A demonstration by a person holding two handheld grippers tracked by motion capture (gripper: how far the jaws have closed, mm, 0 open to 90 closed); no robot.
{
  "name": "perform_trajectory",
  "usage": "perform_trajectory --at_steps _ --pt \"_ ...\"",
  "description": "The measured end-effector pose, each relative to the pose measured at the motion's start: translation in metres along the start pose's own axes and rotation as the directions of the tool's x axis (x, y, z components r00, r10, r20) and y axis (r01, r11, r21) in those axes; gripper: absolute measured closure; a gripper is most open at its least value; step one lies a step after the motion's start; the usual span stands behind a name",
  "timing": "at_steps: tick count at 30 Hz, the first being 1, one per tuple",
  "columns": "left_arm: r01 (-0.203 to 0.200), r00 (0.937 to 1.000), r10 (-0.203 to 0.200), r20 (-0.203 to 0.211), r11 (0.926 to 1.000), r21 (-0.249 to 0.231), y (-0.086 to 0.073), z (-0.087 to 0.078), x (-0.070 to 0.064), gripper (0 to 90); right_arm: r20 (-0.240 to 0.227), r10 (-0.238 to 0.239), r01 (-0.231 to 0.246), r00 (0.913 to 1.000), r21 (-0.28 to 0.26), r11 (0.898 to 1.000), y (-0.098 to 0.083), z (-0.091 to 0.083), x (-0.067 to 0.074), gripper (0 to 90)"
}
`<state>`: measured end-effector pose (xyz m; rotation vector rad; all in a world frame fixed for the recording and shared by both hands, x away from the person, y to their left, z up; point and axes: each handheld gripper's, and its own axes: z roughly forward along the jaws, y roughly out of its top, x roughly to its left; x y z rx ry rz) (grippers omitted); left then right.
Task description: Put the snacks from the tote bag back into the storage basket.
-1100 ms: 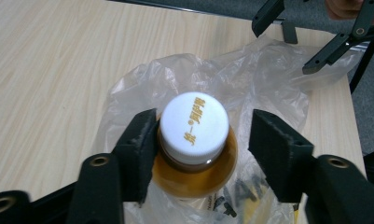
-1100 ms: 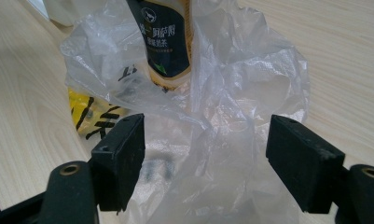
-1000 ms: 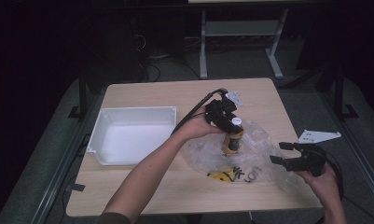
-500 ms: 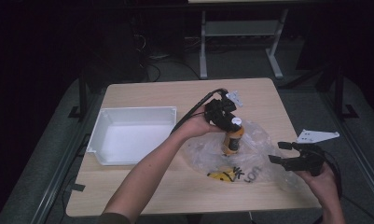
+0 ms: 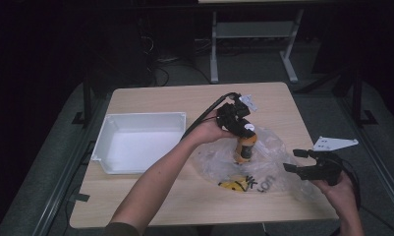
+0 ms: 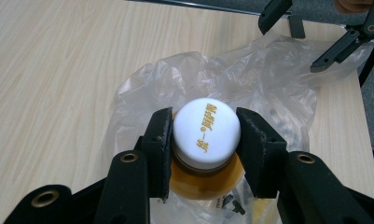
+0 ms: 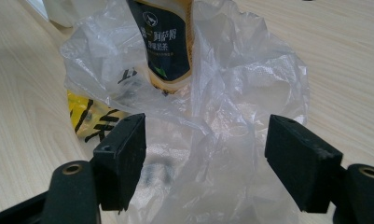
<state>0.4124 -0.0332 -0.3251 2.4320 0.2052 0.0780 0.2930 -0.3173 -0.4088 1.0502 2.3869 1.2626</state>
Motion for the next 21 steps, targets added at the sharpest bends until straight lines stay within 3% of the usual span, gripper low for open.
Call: perform_trajectory --at_steps 21 --pt "0.003 0.9998 -0.003 0.019 0.9999 0.011 0.0016 -0.0007 0.0027 59.1 0.012 0.002 -0.002 0.9999 -0.011 1.000 -0.0006 -0.0015 -0.0015 27.5"
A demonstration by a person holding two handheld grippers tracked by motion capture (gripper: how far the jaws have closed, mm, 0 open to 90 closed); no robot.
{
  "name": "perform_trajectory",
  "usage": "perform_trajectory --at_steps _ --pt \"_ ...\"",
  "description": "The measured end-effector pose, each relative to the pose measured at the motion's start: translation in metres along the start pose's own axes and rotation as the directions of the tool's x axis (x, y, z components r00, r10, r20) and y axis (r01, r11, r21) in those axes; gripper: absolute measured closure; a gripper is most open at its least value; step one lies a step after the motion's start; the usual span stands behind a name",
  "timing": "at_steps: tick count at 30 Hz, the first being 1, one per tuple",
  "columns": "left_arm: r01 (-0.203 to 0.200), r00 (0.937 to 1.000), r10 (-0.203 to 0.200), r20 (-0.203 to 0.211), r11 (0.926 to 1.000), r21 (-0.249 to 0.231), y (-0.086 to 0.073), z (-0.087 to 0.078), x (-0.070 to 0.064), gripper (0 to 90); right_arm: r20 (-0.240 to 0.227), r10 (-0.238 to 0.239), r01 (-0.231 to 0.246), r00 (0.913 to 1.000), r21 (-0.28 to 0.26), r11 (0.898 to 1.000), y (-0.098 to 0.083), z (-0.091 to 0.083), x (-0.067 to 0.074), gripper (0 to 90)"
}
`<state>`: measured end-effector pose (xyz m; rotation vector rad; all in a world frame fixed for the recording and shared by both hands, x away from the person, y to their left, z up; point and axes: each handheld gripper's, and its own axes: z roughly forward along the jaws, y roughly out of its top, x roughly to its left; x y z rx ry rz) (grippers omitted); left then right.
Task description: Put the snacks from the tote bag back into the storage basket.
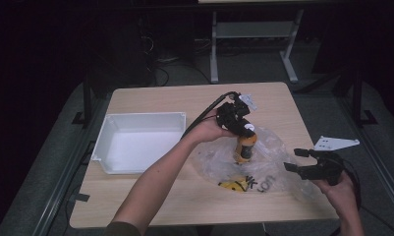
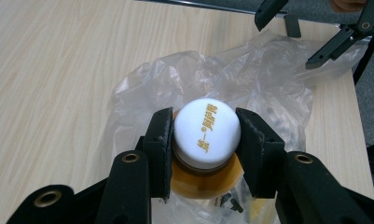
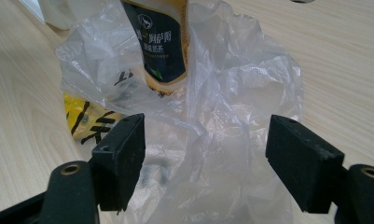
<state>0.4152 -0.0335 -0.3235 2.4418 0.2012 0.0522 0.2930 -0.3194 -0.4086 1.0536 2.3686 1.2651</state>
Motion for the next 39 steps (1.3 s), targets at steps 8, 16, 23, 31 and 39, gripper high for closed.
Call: perform_trajectory --at_steps 8,16,23,31,39 --pt "0.004 1.0000 -0.004 0.003 1.0000 0.009 0.002 0.000 0.000 59.1 0.006 -0.001 0.001 1.0000 -0.002 1.000 0.000 0.000 0.000 27.1" --pt "-0.008 1.0000 0.008 -0.003 0.9998 0.020 0.003 0.000 -0.001 59.2 0.005 0.002 -0.002 1.0000 -0.002 1.000 0.000 0.001 0.000 27.1" --pt "-0.006 1.0000 0.006 -0.004 0.9998 0.019 0.003 0.000 -0.001 59.2 0.006 0.008 -0.008 0.9999 -0.003 1.000 -0.001 0.001 -0.001 27.4" --pt "-0.014 0.9999 0.014 -0.009 0.9997 0.021 0.004 -0.001 -0.002 59.3 0.009 0.011 -0.011 0.9999 -0.006 1.000 -0.002 0.000 -0.002 27.4" --pt "-0.026 0.9993 0.027 -0.028 0.9995 0.018 0.010 -0.014 -0.005 59.3 0.014 0.004 -0.004 0.9999 -0.009 1.000 -0.002 0.000 -0.002 27.4"
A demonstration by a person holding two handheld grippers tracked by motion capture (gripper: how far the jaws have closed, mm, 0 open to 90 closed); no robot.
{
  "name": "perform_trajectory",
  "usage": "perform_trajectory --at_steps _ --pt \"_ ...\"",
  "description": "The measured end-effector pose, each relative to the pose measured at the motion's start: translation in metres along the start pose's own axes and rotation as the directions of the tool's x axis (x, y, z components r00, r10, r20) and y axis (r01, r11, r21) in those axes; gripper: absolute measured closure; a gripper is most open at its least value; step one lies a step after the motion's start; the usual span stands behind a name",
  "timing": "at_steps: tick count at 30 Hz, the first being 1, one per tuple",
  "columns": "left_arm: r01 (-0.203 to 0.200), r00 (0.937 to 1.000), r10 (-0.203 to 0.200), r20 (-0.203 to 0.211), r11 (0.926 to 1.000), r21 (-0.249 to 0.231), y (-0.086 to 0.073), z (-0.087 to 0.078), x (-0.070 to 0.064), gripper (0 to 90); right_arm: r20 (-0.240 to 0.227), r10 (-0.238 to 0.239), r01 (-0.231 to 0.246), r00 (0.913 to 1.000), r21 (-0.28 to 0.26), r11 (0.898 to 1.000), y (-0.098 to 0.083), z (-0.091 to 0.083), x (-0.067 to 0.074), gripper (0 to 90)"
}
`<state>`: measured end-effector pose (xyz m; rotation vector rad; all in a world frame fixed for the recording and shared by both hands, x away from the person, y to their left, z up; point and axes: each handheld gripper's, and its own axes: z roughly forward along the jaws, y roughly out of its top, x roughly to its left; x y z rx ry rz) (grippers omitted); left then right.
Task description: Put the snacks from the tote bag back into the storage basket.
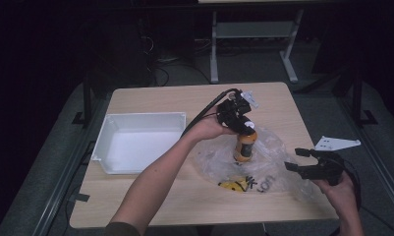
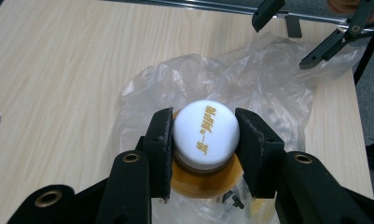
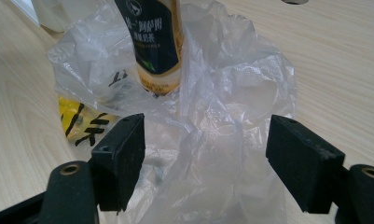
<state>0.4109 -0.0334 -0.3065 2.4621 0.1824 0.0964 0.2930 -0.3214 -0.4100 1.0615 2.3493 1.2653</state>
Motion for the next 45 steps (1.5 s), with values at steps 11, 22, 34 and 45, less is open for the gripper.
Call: perform_trajectory --at_steps 11,22,34,45 --pt "-0.009 0.9999 0.008 -0.013 0.9983 -0.057 0.012 -0.034 -0.005 59.3 0.008 0.002 -0.002 1.0000 -0.003 1.000 -0.001 -0.001 0.000 27.4" --pt "-0.032 0.9990 0.031 -0.033 0.9986 -0.041 0.015 -0.054 -0.017 59.3 0.009 0.002 -0.002 1.0000 0.002 1.000 -0.001 0.001 0.001 27.4" --pt "-0.063 0.9971 0.061 -0.044 0.9966 -0.052 0.011 -0.080 -0.025 59.2 0.016 0.003 -0.003 0.9999 0.001 1.000 -0.001 -0.001 0.002 27.5" --pt "-0.068 0.9957 0.065 -0.066 0.9969 -0.039 -0.005 -0.107 -0.024 59.1 0.014 0.004 -0.004 0.9999 0.009 1.000 -0.001 0.003 0.003 27.5"
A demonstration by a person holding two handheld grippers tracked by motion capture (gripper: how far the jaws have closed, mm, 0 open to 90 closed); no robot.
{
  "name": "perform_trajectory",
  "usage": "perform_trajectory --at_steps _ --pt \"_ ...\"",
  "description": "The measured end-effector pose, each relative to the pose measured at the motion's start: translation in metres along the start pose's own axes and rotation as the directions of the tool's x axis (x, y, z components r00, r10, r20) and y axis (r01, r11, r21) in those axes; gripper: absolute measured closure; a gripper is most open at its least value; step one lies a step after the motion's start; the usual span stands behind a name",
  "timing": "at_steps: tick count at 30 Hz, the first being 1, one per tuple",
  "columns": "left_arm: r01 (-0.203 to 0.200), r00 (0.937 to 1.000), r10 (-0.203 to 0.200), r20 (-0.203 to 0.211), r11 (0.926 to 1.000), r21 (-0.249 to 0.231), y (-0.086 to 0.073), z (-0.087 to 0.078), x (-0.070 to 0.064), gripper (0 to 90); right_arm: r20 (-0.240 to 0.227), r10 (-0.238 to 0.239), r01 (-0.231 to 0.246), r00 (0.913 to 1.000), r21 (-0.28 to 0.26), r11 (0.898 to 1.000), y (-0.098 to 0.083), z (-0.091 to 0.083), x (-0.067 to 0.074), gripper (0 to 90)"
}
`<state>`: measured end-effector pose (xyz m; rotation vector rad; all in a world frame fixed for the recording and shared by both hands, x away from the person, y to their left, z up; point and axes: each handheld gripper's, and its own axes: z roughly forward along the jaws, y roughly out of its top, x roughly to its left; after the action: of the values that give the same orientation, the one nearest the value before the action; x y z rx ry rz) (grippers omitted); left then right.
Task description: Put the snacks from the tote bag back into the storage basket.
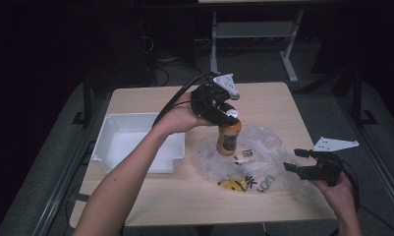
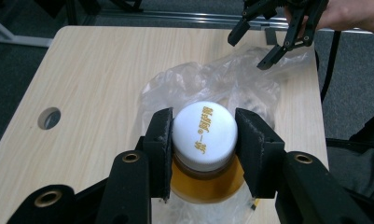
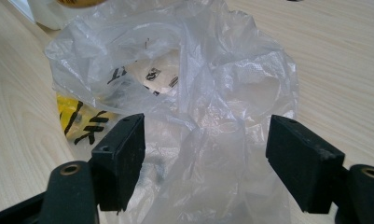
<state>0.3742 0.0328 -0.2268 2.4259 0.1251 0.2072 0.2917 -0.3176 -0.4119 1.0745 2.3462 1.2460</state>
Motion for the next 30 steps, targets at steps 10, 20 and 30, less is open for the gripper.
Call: perform_trajectory --at_steps 10,20,30 --pt "0.011 0.9996 -0.012 -0.027 0.9999 -0.003 -0.014 -0.024 0.000 59.1 0.007 0.005 -0.005 1.0000 -0.003 1.000 -0.001 0.000 0.000 27.4" --pt "0.033 0.9983 -0.033 -0.047 0.9995 -0.001 -0.034 -0.046 0.003 59.1 0.016 0.016 -0.016 0.9997 0.000 1.000 -0.002 0.000 -0.001 27.4" --pt "0.050 0.9962 -0.050 -0.071 0.9987 -0.005 -0.055 -0.067 0.007 59.1 0.031 0.024 -0.024 0.9992 -0.004 1.000 -0.003 -0.002 0.000 27.4"
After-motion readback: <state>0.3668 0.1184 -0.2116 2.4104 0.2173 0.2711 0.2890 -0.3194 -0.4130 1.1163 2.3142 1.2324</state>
